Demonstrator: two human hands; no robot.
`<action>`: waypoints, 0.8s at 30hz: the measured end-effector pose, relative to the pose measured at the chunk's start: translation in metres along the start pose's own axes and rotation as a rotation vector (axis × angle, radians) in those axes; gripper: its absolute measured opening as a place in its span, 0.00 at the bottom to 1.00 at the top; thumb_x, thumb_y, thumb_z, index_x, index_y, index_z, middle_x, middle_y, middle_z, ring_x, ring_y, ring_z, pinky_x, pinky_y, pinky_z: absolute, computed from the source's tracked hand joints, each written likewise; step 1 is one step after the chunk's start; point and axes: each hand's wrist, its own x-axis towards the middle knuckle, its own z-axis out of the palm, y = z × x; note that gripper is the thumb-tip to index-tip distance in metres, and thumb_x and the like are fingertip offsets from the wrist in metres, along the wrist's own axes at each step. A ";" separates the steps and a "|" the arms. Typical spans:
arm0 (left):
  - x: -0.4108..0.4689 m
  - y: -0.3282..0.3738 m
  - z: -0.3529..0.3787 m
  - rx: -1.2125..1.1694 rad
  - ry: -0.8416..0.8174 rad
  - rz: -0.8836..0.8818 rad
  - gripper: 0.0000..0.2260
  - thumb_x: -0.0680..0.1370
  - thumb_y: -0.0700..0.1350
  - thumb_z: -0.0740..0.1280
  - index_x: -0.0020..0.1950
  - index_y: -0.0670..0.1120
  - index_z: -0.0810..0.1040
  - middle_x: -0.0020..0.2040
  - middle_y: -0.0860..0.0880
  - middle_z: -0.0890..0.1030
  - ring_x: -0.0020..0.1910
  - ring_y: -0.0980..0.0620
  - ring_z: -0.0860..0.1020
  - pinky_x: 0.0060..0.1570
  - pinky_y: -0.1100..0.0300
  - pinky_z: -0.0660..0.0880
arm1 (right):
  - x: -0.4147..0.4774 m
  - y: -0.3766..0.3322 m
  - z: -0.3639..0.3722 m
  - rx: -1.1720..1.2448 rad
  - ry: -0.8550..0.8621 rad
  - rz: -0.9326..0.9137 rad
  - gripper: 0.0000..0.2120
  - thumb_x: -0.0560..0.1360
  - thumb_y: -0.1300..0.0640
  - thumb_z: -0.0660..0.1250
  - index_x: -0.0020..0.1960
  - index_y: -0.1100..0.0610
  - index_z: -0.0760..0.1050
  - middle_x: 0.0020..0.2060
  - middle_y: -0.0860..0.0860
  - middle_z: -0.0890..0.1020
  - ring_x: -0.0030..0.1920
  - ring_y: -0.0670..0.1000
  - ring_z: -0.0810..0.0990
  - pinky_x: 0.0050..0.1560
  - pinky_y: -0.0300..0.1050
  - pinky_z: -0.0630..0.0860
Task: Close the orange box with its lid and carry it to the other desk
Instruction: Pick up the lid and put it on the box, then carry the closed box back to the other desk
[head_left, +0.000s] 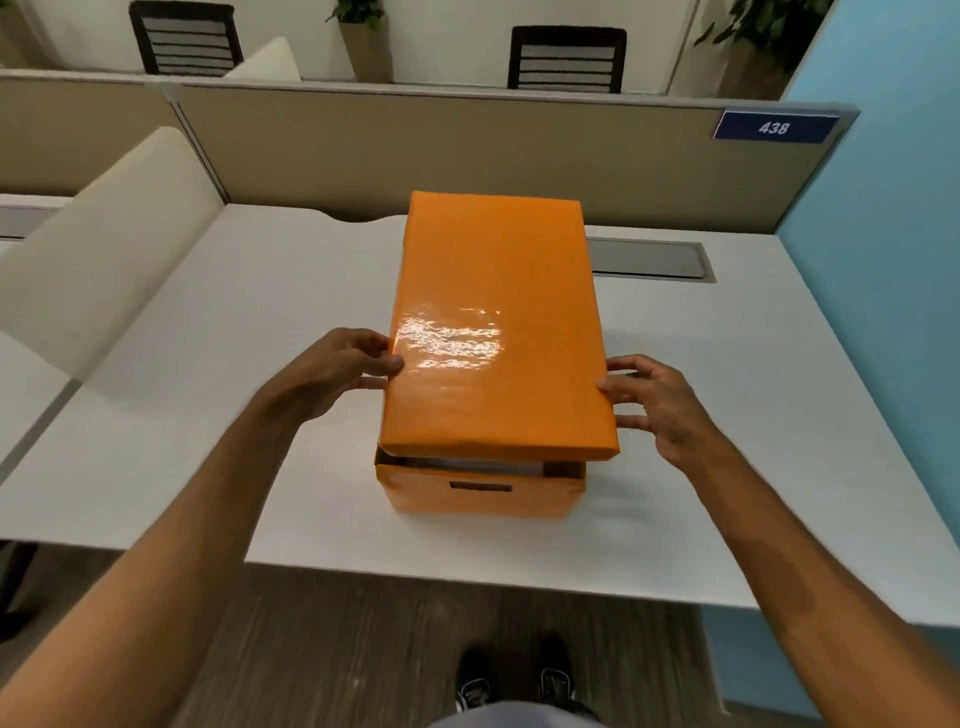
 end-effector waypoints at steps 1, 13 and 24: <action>-0.001 -0.004 0.000 0.018 -0.007 -0.003 0.14 0.79 0.42 0.67 0.65 0.40 0.76 0.58 0.45 0.81 0.57 0.47 0.80 0.55 0.50 0.77 | -0.003 0.004 0.003 0.004 0.003 0.008 0.19 0.73 0.53 0.75 0.62 0.56 0.76 0.55 0.53 0.83 0.54 0.55 0.83 0.42 0.51 0.82; -0.003 -0.038 0.004 -0.002 -0.036 -0.031 0.18 0.81 0.44 0.66 0.70 0.44 0.72 0.64 0.46 0.78 0.61 0.46 0.78 0.51 0.54 0.77 | -0.012 0.027 0.024 0.057 0.017 0.050 0.23 0.71 0.55 0.76 0.63 0.59 0.73 0.53 0.54 0.83 0.51 0.54 0.84 0.36 0.45 0.82; 0.004 -0.057 0.005 -0.044 -0.033 -0.048 0.15 0.82 0.40 0.63 0.69 0.39 0.73 0.63 0.43 0.80 0.62 0.44 0.78 0.58 0.53 0.74 | -0.006 0.047 0.030 -0.037 0.116 0.024 0.25 0.70 0.52 0.78 0.64 0.59 0.77 0.57 0.55 0.83 0.54 0.55 0.83 0.47 0.52 0.82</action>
